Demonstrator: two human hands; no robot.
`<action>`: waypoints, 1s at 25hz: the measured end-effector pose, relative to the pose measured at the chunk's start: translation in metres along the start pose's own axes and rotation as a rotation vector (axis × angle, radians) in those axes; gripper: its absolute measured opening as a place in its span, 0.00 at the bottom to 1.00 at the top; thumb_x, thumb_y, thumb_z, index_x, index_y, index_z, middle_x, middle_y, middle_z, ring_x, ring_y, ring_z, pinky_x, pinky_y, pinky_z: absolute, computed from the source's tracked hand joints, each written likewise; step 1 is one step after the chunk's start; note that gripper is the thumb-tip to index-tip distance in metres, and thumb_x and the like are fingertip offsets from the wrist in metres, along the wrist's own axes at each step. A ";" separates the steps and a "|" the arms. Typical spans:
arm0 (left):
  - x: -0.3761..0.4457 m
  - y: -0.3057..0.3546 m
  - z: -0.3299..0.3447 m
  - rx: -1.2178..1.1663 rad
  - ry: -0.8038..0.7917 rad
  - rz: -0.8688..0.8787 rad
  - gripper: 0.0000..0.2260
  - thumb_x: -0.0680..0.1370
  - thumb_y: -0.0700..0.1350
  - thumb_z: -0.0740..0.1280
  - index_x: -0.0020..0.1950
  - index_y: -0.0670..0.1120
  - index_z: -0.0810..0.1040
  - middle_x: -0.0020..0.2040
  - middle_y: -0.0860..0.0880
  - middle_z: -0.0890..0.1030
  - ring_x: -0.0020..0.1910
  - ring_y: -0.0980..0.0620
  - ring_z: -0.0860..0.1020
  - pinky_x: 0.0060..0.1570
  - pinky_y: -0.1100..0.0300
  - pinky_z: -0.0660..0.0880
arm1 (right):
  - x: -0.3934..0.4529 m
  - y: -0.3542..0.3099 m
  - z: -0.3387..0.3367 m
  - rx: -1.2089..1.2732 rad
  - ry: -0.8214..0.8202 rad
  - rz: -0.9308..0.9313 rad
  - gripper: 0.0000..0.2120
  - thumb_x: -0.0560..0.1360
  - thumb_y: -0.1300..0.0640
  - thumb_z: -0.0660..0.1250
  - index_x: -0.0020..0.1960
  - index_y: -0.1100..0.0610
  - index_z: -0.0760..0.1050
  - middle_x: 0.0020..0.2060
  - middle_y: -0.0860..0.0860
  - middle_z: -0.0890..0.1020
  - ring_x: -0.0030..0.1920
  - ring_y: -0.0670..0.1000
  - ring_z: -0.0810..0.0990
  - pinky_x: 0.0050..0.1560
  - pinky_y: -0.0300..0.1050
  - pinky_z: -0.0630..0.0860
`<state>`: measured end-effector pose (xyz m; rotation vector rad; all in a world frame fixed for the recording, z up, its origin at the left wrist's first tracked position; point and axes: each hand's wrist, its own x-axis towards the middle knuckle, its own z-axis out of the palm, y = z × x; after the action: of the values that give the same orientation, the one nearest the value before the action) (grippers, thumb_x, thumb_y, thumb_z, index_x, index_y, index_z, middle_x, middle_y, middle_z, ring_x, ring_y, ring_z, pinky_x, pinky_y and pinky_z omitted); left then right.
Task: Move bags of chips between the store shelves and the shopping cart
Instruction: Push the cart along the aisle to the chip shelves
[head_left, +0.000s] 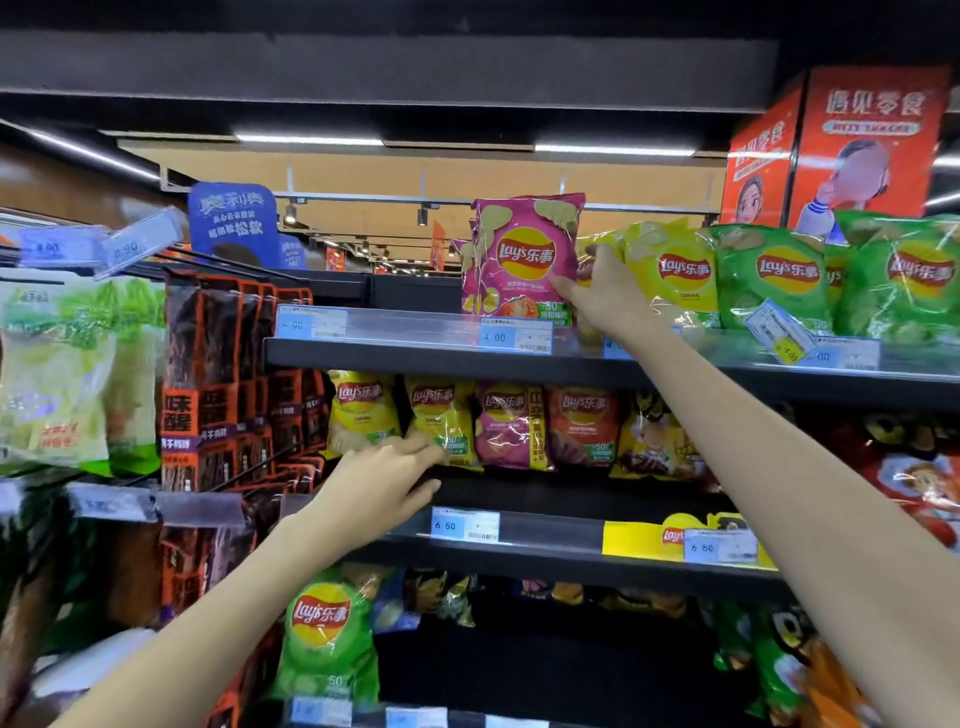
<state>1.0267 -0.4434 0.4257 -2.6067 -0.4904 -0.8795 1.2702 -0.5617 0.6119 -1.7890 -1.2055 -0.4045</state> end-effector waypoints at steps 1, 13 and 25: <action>-0.004 0.002 -0.002 0.007 0.010 0.004 0.13 0.80 0.54 0.63 0.64 0.54 0.74 0.57 0.55 0.79 0.51 0.49 0.81 0.34 0.54 0.77 | -0.008 0.001 -0.002 -0.055 0.049 -0.030 0.34 0.77 0.48 0.69 0.75 0.62 0.59 0.68 0.57 0.72 0.67 0.57 0.72 0.65 0.53 0.70; -0.118 0.054 -0.025 0.073 -0.083 -0.126 0.12 0.75 0.51 0.70 0.57 0.52 0.78 0.48 0.52 0.80 0.48 0.47 0.81 0.36 0.53 0.77 | -0.221 0.002 0.030 -0.125 -0.271 -0.443 0.15 0.79 0.50 0.65 0.64 0.52 0.69 0.57 0.50 0.74 0.59 0.53 0.73 0.58 0.50 0.73; -0.367 0.215 -0.073 0.098 -0.397 -0.530 0.11 0.74 0.50 0.69 0.56 0.51 0.78 0.47 0.52 0.79 0.45 0.47 0.81 0.33 0.55 0.75 | -0.505 0.003 0.053 -0.100 -0.750 -0.561 0.15 0.82 0.47 0.60 0.66 0.51 0.66 0.57 0.48 0.73 0.57 0.53 0.72 0.48 0.47 0.70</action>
<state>0.8063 -0.7409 0.2043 -2.5977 -1.3377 -0.4458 1.0255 -0.8017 0.2367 -1.7105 -2.2648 -0.0890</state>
